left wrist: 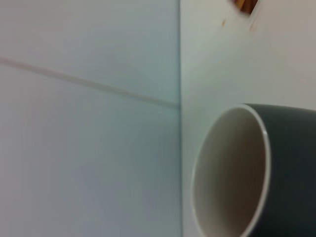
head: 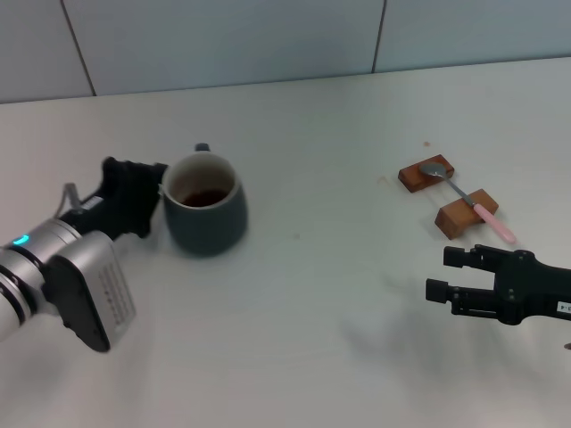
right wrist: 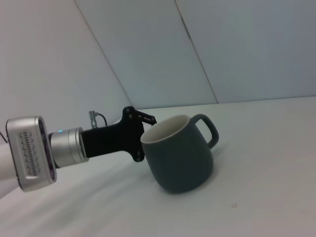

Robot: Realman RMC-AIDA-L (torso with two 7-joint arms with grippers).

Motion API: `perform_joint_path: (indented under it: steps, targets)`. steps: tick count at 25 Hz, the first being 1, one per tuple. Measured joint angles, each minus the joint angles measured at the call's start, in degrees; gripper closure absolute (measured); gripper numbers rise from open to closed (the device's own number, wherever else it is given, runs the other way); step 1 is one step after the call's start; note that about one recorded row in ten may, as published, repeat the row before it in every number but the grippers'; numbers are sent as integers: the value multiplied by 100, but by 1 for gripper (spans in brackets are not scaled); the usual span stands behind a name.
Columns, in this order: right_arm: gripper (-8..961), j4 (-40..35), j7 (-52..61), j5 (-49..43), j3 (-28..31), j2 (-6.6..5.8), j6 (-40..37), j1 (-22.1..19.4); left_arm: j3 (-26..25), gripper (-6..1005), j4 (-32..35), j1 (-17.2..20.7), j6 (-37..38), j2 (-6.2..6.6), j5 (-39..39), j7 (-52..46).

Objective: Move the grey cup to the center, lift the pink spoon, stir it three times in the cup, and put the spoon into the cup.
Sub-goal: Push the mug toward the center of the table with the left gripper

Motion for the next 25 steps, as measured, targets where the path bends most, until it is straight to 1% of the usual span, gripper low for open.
perform_joint_path:
  steps: [2,3,9,11,14,15,16,17,20,22,23,24,25]
  targets:
    - [140,0,4,0,3,4,-2,4,8,1000,-52,-17,50,0,88,0]
    - [140,0,7,0,4,6,-2,7,4,1000,-207,-70,166,0,278,1]
    - [141,0,10,0,-4,24,-4,20,-22,1001,-535,-219,325,1,460,9]
    - [141,0,10,0,5,32,-4,26,-123,1001,-679,-273,473,0,675,11]
    - [142,-1,10,0,7,34,-4,26,-191,1000,-810,-314,591,1,803,11]
    - [142,-4,10,0,6,34,-4,26,-252,1000,-898,-345,643,1,906,11]
    - [142,-5,10,0,2,34,-4,29,-429,1000,-1048,-392,684,1,1135,11]
    - [142,-6,10,0,0,35,-4,31,-429,1000,-1048,-392,684,1,1135,11]
    - [143,-7,10,0,0,39,-4,31,-898,1000,-1233,-419,699,0,1683,11]
    - [143,-9,10,0,9,42,-4,32,-1406,1001,-1360,-420,700,0,2144,11]
    - [143,-9,10,1,22,45,-3,31,-1406,1001,-1360,-420,700,0,2144,11]
    - [143,-9,10,7,32,46,0,31,-1991,1001,-1461,-400,700,1,2380,9]
    - [143,-9,10,19,39,49,8,31,-2495,1001,-1523,-351,700,0,2415,-46]
